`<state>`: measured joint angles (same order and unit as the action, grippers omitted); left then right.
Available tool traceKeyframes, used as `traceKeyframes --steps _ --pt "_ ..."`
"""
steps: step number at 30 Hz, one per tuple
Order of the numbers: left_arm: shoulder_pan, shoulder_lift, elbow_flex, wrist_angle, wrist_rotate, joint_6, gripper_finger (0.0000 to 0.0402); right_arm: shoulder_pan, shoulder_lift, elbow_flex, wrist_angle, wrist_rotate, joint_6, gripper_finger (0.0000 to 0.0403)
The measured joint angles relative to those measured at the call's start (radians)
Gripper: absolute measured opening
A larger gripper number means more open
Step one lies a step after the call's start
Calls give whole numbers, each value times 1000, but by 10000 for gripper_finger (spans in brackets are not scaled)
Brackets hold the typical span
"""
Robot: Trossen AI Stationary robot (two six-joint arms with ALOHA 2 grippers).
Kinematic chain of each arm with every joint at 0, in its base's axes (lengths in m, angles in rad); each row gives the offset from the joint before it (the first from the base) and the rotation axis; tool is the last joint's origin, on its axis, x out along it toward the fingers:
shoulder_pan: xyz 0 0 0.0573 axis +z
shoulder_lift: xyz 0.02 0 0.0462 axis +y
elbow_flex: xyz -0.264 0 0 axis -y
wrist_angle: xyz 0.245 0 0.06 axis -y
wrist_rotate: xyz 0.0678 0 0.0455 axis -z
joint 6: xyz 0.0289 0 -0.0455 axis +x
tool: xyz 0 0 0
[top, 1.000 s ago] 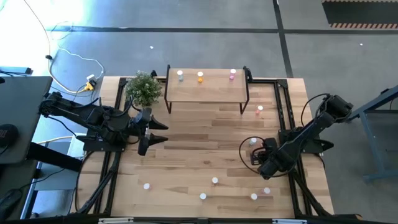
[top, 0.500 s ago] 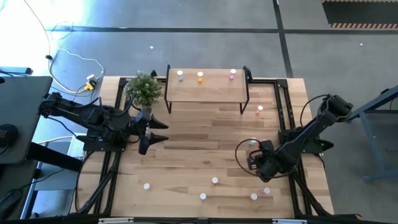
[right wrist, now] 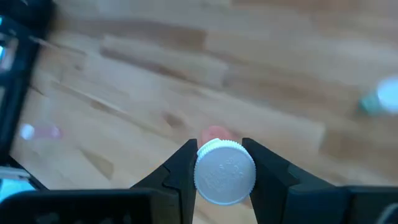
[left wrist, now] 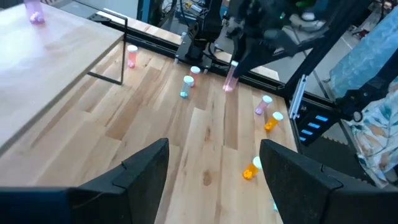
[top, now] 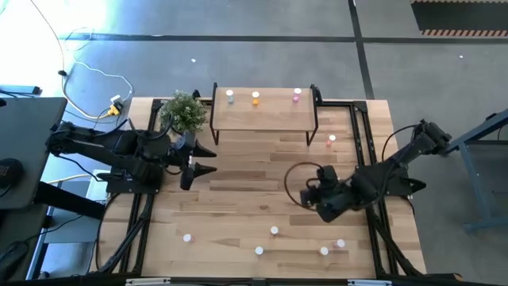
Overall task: Pick and place medicine bottles onto shelf by color
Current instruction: Put the middle pink pill bottle on the shelf
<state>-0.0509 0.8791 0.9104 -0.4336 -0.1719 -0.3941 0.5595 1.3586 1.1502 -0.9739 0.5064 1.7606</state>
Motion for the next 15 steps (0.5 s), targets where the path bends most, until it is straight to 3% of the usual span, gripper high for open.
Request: traceKeyframes --steps 8,15 --pt "71 0 0 0 60 60 243 -182 0 113 50 36 -309 103" --pt "113 0 0 0 84 73 243 -366 0 213 84 7 -601 103"
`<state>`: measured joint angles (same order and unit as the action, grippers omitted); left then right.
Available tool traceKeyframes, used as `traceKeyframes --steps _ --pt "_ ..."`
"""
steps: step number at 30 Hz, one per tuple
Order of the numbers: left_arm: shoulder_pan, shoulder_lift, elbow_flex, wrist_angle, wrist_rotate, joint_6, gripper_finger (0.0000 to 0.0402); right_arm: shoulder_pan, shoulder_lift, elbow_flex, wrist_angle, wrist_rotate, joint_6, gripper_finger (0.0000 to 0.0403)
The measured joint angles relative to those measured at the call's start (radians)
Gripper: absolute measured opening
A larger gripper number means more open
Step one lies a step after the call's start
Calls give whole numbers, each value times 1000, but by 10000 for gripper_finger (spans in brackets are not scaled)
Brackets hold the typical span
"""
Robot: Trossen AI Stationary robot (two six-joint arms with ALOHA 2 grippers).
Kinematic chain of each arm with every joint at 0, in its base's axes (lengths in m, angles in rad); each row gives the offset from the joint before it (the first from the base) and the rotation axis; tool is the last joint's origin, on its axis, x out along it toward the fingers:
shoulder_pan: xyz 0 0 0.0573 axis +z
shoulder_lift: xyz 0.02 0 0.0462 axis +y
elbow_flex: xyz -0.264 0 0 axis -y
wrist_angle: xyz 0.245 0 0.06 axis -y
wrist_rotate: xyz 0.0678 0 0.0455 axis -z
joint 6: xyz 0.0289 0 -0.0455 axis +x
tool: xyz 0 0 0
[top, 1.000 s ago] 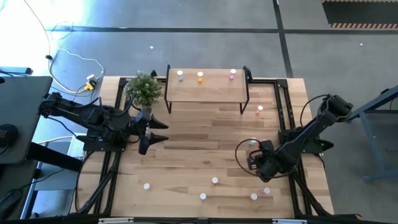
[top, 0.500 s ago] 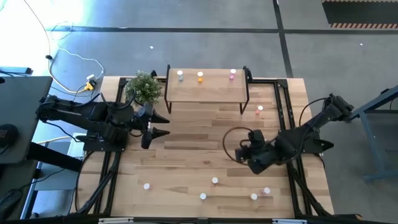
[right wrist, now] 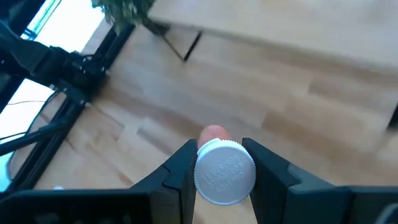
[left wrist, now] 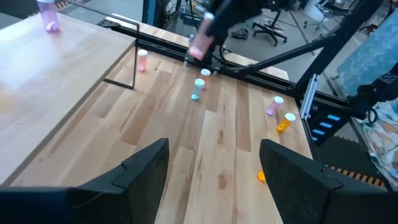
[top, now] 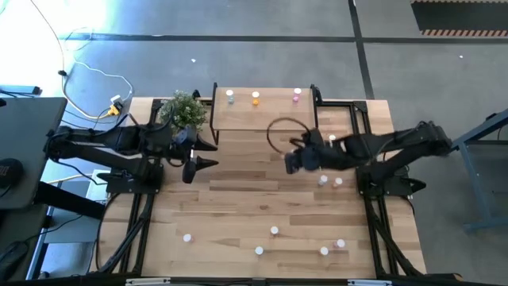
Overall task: Pick and place medicine bottles onto shelf by color
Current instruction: Put the middle pink pill bottle on the shelf
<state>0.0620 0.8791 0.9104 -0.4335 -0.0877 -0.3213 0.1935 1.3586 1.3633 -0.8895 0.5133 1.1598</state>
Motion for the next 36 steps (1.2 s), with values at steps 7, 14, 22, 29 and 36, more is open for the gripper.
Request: traceKeyframes --steps 7,14,22,29,36 --pt "42 0 0 4 0 -3 243 -225 3 105 4 -108 -329 103" --pt "66 0 0 4 0 -11 243 -466 5 181 46 -265 -631 103" --pt "69 0 0 4 -2 -22 243 -685 110 330 50 -447 -873 103" --pt "69 0 0 -7 -2 -38 243 -795 286 516 -129 -535 -1001 103" --pt "69 0 0 -19 -3 -45 243 -798 435 637 -240 -552 -1180 103"
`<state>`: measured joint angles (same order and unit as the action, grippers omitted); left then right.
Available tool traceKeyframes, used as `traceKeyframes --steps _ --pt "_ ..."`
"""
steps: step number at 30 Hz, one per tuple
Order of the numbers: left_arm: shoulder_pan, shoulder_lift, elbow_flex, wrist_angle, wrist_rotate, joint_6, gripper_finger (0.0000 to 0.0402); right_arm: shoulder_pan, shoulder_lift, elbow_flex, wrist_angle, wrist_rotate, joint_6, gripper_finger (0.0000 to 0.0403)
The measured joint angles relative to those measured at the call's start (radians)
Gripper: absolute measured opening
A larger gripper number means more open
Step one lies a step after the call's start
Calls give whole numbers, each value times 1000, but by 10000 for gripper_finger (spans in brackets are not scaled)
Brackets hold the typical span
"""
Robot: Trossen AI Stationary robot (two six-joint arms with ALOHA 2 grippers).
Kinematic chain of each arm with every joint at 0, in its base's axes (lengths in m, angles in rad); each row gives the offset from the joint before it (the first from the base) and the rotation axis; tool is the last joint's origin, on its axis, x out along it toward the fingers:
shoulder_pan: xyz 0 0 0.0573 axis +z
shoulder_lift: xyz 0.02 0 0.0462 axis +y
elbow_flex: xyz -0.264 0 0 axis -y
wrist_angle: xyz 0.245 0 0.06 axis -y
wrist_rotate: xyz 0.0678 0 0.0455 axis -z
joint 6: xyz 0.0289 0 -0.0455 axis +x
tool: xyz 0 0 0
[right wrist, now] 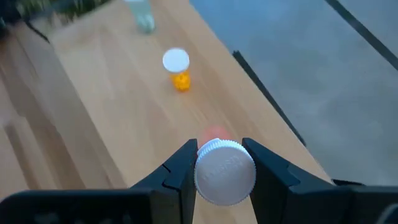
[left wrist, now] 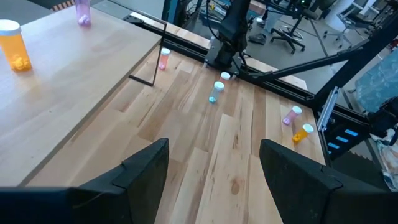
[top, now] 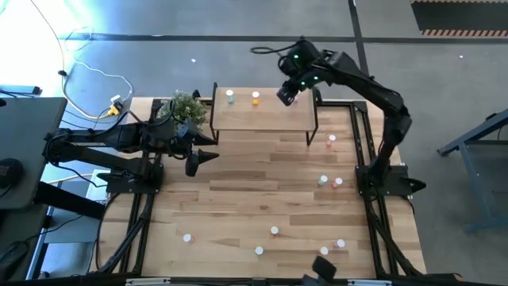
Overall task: Pick and place medicine bottles onto shelf by color
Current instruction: Put the middle pink pill bottle on the shelf
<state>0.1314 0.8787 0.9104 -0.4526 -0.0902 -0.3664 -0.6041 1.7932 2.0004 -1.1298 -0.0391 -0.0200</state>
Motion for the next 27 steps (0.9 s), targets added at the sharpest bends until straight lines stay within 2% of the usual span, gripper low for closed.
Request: traceKeyframes --steps 10,27 --pt "0 0 0 0 0 0 243 12 108 17 -27 6 -271 103" --pt "0 0 0 0 0 -16 243 11 204 17 -38 12 -322 103"
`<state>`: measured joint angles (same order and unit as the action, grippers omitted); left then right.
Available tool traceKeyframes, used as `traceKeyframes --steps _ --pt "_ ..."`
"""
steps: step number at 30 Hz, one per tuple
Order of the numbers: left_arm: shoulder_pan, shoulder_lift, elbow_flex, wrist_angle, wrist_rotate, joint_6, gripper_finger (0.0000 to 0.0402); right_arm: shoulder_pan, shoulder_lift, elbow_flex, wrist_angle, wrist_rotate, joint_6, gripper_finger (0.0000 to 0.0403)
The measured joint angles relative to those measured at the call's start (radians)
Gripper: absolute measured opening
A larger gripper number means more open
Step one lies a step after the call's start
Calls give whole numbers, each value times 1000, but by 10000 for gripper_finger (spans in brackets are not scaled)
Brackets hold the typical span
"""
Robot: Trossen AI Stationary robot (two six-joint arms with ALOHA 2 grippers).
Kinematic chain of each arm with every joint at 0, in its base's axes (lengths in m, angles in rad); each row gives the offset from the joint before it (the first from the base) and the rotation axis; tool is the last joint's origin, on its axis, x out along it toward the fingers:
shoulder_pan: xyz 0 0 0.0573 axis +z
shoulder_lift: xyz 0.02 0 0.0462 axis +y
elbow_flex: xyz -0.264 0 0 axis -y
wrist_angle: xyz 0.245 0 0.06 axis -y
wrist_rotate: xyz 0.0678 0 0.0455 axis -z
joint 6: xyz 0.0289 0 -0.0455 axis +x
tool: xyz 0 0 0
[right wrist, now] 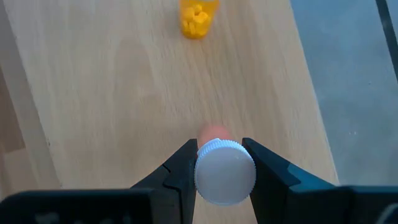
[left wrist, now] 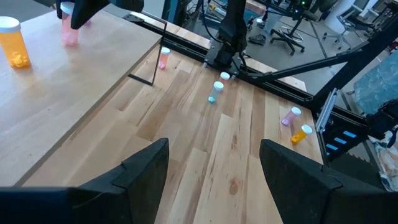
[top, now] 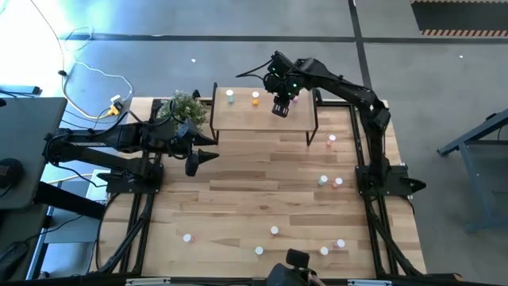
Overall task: Pick and place medicine bottles onto shelf by color
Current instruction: Put the middle pink pill bottle on the shelf
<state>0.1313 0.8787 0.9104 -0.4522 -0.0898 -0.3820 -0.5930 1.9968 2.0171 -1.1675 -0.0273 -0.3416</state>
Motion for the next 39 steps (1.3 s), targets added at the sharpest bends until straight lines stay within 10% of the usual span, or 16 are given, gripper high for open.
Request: traceKeyframes --steps 39 --pt "0 0 0 0 -3 0 243 -2 1 0 -10 43 0 122"
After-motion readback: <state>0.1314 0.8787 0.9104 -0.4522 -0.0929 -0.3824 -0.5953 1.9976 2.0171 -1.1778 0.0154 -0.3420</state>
